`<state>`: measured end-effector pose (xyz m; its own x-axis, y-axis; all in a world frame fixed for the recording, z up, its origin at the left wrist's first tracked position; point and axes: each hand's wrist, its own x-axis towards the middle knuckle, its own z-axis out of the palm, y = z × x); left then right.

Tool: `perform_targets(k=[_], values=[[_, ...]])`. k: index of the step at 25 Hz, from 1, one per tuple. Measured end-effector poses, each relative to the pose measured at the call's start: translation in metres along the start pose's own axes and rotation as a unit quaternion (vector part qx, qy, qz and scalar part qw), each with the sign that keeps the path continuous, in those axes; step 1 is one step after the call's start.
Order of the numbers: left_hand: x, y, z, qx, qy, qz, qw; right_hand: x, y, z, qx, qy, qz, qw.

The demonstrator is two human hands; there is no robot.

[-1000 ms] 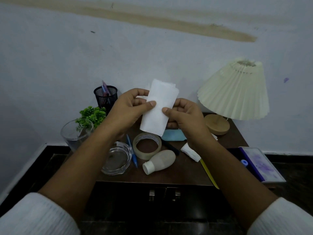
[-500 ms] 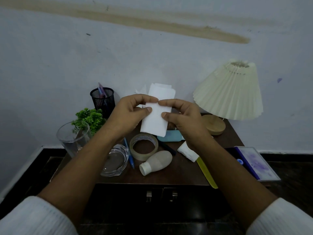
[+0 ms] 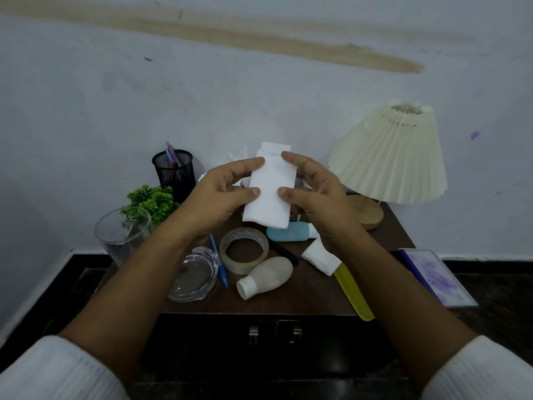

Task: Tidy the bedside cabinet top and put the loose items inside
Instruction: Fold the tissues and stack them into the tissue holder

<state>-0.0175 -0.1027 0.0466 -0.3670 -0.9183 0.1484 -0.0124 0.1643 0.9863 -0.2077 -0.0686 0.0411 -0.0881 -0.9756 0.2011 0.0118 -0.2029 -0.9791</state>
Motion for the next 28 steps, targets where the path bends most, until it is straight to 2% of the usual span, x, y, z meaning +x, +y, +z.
perform_targets(k=[5, 7, 9, 10, 12, 13, 15, 17, 19, 24, 28], values=[[0.000, 0.000, 0.000, -0.036, -0.038, -0.047, 0.998, 0.003, 0.003, -0.002, -0.005, 0.039, 0.025, 0.999], [0.001, -0.001, -0.001, -0.059, -0.007, -0.067, 0.996, 0.003, 0.006, -0.002, -0.031, 0.058, 0.006, 0.998], [0.005, -0.001, -0.001, -0.094, 0.046, -0.095, 0.990, 0.002, 0.011, -0.005, -0.158, 0.069, -0.074, 0.982], [0.006, 0.000, -0.002, -0.113, 0.061, -0.116, 0.985, 0.000, 0.014, -0.006, -0.248, 0.060, -0.125, 0.959], [0.006, 0.003, -0.003, -0.147, 0.054, -0.157, 0.975, -0.002, 0.020, -0.006, -0.378, 0.028, -0.184, 0.907], [0.006, 0.004, -0.003, -0.160, 0.038, -0.172, 0.971, 0.000, 0.022, -0.006, -0.391, 0.024, -0.195, 0.899], [0.003, 0.008, -0.001, -0.143, 0.010, -0.181, 0.973, 0.002, 0.021, -0.005, -0.349, 0.040, -0.200, 0.915], [0.002, 0.005, 0.000, 0.006, 0.025, -0.116, 0.993, 0.005, 0.017, -0.006, -0.292, 0.064, -0.159, 0.941], [0.003, 0.002, 0.003, 0.153, 0.050, -0.028, 0.987, 0.009, 0.015, -0.007, -0.240, 0.075, -0.102, 0.962], [0.015, -0.001, 0.012, 0.126, 0.077, 0.038, 0.988, 0.009, 0.010, -0.008, -0.174, 0.060, -0.077, 0.980], [0.026, -0.006, 0.016, 0.138, 0.130, 0.056, 0.980, 0.009, 0.011, -0.009, -0.176, 0.102, -0.087, 0.975]])
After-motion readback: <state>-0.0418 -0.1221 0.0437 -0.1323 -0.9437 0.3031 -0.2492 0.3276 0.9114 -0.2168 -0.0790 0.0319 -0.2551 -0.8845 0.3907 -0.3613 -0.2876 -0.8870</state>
